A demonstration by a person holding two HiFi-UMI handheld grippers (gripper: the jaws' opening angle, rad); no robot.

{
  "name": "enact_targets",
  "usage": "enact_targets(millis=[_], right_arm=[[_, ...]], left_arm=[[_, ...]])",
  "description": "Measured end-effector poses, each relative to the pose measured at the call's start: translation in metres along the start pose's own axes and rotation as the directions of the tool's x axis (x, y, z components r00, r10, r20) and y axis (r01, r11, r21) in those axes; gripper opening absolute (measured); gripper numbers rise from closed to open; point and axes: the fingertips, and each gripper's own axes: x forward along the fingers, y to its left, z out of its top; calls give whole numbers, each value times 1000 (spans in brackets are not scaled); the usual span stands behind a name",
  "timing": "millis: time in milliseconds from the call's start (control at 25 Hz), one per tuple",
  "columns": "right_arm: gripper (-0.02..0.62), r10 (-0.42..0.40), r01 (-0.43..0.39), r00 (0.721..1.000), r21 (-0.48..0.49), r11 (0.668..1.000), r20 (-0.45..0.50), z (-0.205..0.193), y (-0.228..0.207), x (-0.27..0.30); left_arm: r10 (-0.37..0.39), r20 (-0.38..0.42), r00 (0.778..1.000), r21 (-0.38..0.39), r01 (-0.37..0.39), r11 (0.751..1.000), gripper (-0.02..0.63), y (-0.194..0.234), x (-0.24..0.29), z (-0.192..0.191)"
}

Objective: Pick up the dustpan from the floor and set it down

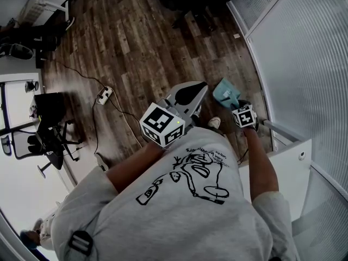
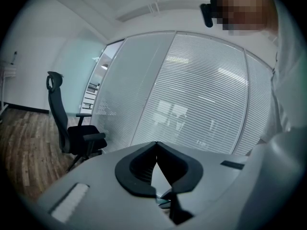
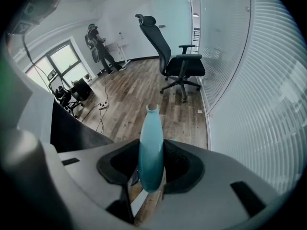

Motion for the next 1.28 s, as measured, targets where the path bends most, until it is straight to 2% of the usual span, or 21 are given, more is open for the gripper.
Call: enact_targets(millis=[360, 1280], right_arm=[[129, 15, -15, 1000, -3, 1000, -19, -11, 7, 5], [130, 65, -62, 996, 62, 996, -55, -36, 49, 13]], left_arm=[[-5, -6, 1000, 1, 5, 1000, 2, -1, -1, -2], [-11, -11, 1000, -2, 11, 1000, 2, -6, 0, -1]])
